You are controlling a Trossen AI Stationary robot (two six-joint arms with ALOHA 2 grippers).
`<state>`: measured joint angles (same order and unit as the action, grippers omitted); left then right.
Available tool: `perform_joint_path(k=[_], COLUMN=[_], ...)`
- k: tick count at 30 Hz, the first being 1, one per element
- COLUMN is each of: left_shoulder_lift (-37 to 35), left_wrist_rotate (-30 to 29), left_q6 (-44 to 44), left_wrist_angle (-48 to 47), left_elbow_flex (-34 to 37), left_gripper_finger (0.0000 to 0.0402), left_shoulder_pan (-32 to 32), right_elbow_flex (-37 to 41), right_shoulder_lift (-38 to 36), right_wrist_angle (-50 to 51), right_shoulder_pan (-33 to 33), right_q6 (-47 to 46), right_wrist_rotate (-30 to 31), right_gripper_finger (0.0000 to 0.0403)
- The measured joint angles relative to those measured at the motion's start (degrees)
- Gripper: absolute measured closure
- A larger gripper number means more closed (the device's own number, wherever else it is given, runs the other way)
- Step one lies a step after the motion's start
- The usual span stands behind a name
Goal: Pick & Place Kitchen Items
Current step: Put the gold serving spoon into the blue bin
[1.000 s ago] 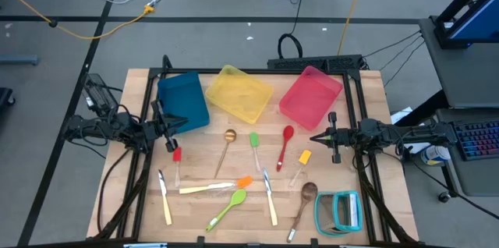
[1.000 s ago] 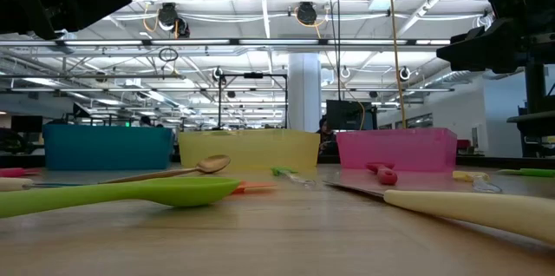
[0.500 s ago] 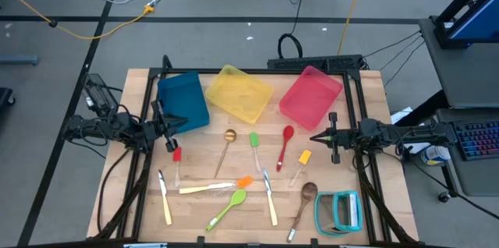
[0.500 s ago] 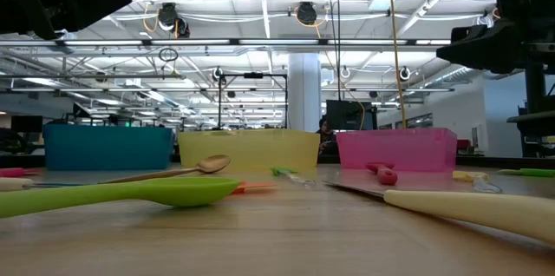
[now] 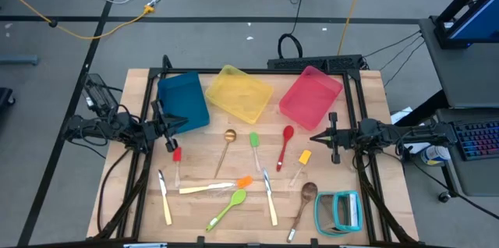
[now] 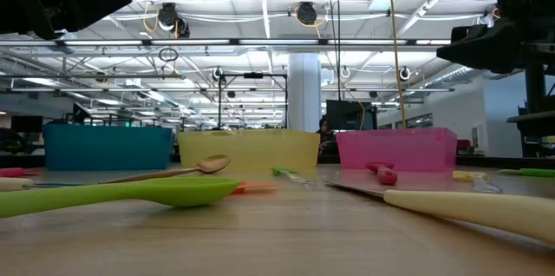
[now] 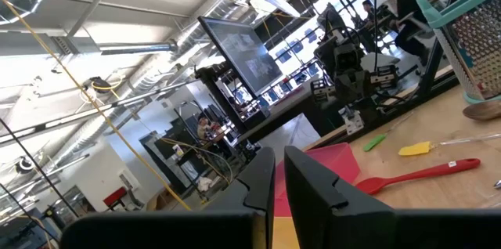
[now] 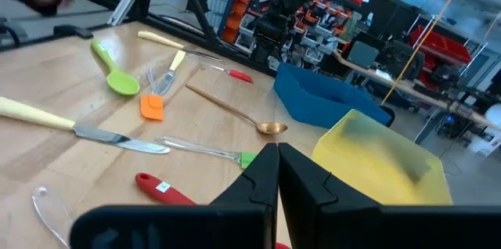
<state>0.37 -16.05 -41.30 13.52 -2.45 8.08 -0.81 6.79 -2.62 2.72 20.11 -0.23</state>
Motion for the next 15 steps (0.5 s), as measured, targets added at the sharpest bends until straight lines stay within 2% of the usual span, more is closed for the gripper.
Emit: perform_joint_path(k=[6, 10, 15], left_shoulder_lift=[0.0, 0.0, 0.0], left_wrist_rotate=[0.0, 0.0, 0.0], left_q6=[0.0, 0.0, 0.0], left_wrist_angle=[0.0, 0.1, -0.2], left_elbow_flex=[0.0, 0.0, 0.0], left_gripper_finger=[0.0364, 0.0364, 0.0364], left_shoulder_pan=[0.0, 0.0, 0.0], right_elbow_flex=[0.0, 0.0, 0.0], right_shoulder_lift=[0.0, 0.0, 0.0], right_wrist_angle=[-4.5, -5.3, -6.6], right_shoulder_pan=[0.0, 0.0, 0.0], right_q6=[-17.8, -23.3, -28.6], right_wrist_rotate=[0.1, 1.2, 6.6], right_gripper_finger=[0.0399, 0.0399, 0.0399])
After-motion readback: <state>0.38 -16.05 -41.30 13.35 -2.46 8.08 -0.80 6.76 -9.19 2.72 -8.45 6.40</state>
